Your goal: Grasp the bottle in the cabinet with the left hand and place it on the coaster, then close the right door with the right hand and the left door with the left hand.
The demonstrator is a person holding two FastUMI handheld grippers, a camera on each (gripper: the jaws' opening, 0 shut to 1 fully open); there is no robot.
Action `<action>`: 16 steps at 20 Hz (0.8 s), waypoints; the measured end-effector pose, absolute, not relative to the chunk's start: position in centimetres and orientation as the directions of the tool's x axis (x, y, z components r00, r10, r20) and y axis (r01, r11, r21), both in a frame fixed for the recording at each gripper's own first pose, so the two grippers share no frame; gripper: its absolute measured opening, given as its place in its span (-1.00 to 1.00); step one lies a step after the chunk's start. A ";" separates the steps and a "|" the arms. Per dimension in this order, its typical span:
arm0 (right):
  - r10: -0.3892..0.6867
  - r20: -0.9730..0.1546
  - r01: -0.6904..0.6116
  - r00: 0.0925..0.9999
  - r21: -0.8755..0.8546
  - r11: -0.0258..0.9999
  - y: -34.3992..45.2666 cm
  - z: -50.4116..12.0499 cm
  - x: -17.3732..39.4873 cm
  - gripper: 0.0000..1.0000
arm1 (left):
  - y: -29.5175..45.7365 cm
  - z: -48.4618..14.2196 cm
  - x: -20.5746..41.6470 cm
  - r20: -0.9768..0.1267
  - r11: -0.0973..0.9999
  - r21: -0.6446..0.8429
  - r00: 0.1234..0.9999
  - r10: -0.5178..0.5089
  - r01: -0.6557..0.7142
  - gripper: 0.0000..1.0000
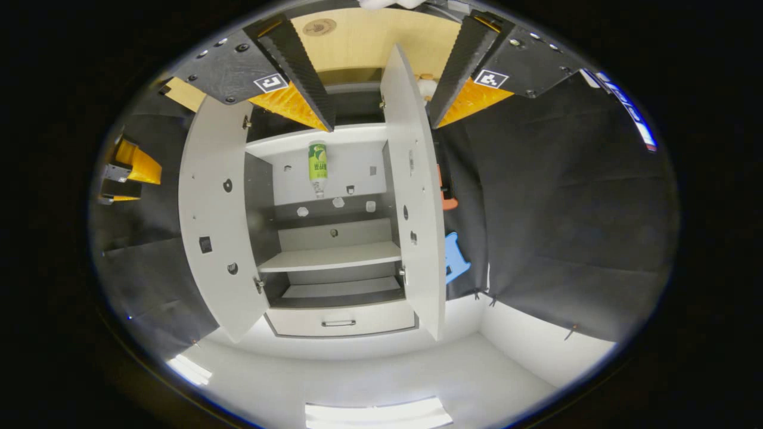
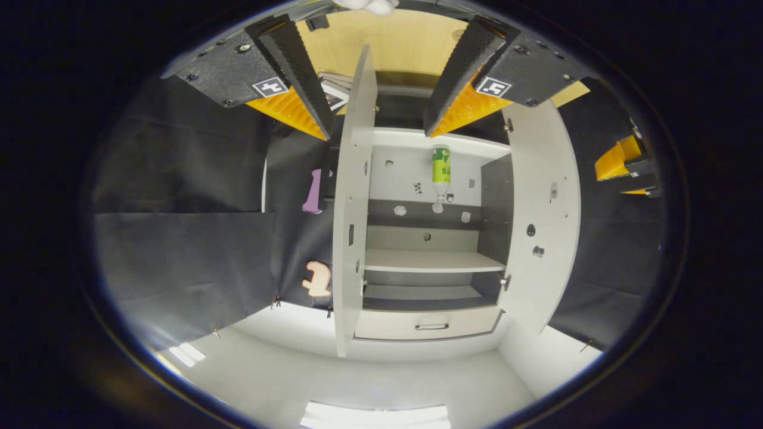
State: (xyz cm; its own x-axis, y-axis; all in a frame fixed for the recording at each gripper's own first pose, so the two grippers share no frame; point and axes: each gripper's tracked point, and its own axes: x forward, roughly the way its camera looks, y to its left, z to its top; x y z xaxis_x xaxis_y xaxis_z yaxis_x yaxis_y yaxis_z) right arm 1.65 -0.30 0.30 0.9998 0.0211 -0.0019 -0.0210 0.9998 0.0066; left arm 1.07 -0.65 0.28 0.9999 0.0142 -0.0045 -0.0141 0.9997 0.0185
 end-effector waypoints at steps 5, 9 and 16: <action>0.021 -0.005 -0.021 1.000 0.022 1.000 -0.9 0.7 2.7 0.98 | -2.3 0.6 3.8 0.006 1.000 0.021 1.000 -0.011 0.011 0.94; 0.010 -0.007 -0.009 1.000 0.028 1.000 -1.5 1.3 3.7 0.98 | -5.3 1.5 8.1 0.039 0.998 0.000 0.997 -0.069 0.069 0.94; -0.018 0.004 0.018 1.000 0.013 1.000 -2.1 3.3 5.0 0.98 | -11.5 3.0 19.3 0.091 0.987 -0.046 0.984 -0.151 0.156 0.94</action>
